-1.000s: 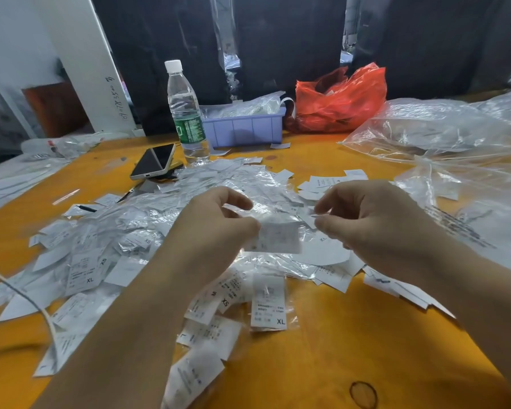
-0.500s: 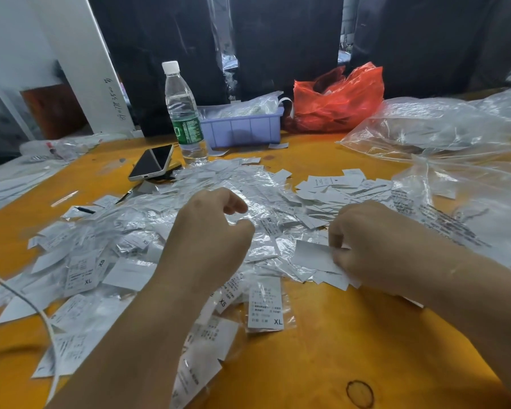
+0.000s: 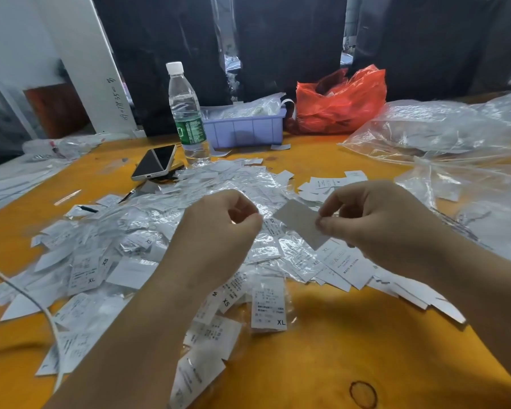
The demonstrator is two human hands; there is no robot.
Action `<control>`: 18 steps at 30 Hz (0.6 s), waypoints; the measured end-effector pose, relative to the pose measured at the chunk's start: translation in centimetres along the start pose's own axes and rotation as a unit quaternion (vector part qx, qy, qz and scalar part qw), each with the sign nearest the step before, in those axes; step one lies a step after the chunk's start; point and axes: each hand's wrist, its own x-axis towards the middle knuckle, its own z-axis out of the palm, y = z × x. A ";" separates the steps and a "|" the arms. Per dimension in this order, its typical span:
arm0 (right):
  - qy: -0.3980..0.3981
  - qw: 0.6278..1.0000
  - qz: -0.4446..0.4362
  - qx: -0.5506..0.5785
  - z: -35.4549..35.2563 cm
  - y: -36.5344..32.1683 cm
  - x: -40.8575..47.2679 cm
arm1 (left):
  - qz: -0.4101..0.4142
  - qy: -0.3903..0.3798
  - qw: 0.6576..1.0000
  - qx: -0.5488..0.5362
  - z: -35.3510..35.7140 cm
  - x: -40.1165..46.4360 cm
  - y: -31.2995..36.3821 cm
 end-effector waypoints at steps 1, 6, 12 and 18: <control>0.002 0.999 -0.001 0.033 -0.1 -0.1 0.0 | 0.001 -0.012 0.999 -0.033 0.1 0.0 0.1; 0.000 0.990 -0.018 0.143 0.3 -0.6 -0.3 | -0.068 -0.137 0.964 -0.219 0.7 -0.3 1.4; -0.036 0.974 0.001 0.223 0.2 -1.0 -0.2 | -0.037 -0.139 0.965 -0.221 1.9 -0.9 1.4; -0.005 0.998 -0.056 -0.018 -0.3 -1.3 -1.3 | 0.004 -0.089 0.971 -0.222 2.1 -1.0 1.3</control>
